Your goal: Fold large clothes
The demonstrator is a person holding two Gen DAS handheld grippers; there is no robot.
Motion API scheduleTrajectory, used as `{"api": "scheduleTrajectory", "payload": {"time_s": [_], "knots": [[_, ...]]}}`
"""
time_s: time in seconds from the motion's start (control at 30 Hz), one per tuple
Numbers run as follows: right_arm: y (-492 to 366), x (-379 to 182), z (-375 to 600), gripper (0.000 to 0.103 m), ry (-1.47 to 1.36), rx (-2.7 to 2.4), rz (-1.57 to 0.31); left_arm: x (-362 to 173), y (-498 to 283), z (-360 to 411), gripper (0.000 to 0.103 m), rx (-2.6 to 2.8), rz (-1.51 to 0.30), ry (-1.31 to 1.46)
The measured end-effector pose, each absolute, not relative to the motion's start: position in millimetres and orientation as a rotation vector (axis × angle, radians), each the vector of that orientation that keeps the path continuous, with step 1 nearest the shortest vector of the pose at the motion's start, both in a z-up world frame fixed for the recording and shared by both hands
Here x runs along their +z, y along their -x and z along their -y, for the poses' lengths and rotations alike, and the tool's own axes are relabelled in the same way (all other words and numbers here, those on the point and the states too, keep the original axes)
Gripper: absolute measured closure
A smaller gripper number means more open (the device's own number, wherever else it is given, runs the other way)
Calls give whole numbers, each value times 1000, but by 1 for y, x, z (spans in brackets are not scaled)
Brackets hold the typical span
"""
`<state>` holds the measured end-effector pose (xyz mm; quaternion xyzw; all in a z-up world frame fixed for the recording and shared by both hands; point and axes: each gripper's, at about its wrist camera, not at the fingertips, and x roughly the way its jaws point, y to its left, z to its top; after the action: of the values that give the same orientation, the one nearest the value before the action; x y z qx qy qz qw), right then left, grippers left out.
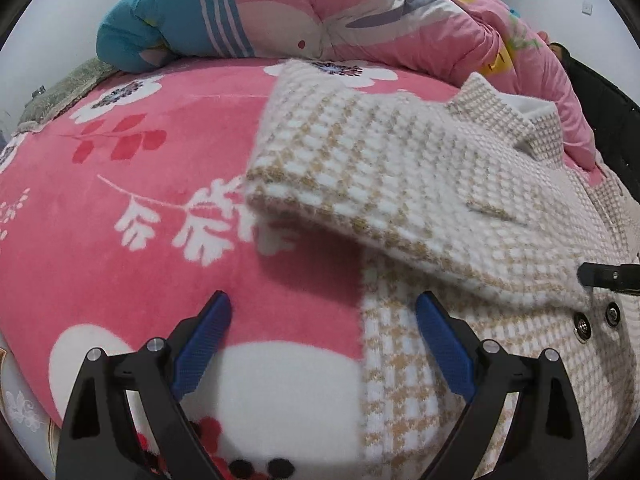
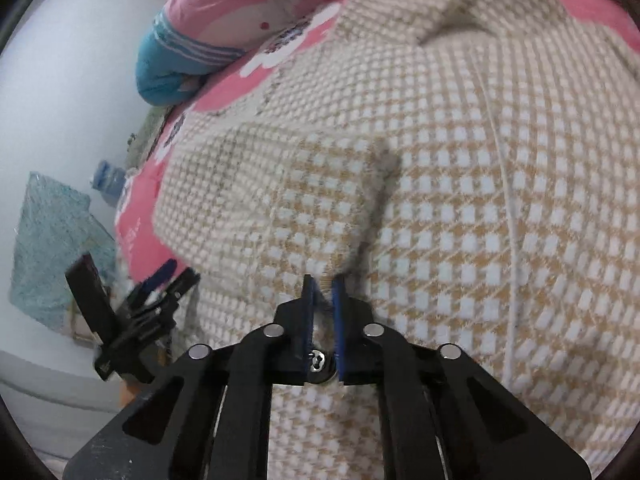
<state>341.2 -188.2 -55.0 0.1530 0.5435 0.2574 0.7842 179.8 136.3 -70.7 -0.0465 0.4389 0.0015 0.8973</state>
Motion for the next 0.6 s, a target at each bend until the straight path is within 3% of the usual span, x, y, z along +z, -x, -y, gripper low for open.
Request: {"api": "scheduleTrajectory", "payload": {"time_s": [0.37, 0.6], "knots": [[-346, 58, 257, 102, -341, 443, -806, -68, -194, -141, 11, 45, -915, 126], [-347, 49, 336, 102, -304, 241, -781, -67, -201, -143, 11, 48, -923, 125]]}}
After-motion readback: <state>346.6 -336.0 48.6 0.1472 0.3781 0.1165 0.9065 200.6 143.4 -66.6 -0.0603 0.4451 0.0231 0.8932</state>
